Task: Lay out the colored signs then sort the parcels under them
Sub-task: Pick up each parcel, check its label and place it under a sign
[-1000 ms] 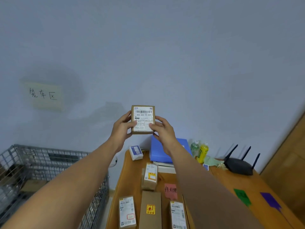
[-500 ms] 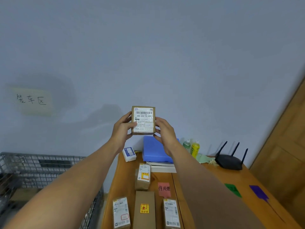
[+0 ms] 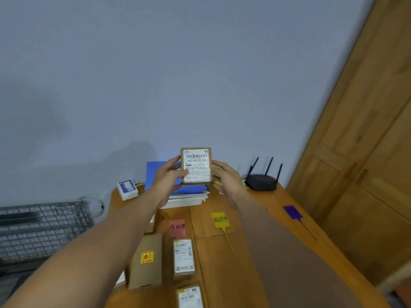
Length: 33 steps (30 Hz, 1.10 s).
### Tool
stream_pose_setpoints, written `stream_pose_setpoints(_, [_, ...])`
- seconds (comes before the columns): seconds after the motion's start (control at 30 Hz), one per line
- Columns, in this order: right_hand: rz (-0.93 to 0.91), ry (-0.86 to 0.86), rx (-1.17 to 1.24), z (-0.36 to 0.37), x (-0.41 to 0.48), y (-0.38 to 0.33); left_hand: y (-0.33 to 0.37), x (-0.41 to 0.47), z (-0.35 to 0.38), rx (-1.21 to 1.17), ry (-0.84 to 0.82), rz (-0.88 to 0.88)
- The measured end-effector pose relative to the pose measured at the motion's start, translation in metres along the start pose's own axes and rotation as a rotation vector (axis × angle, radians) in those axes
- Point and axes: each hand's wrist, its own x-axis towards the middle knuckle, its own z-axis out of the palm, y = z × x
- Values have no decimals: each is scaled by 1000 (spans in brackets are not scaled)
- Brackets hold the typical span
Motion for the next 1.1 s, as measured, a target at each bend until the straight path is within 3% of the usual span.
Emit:
stream_pose_setpoints(0.17, [59, 40, 12, -119, 13, 7, -38, 12, 106, 48, -77, -31])
stream_pose_setpoints(0.5, [138, -7, -97, -316, 64, 25, -115, 31, 292, 5, -26, -64])
stream_pose_setpoints(1.1, [209, 63, -117, -424, 95, 87, -183, 55, 384, 77, -56, -206])
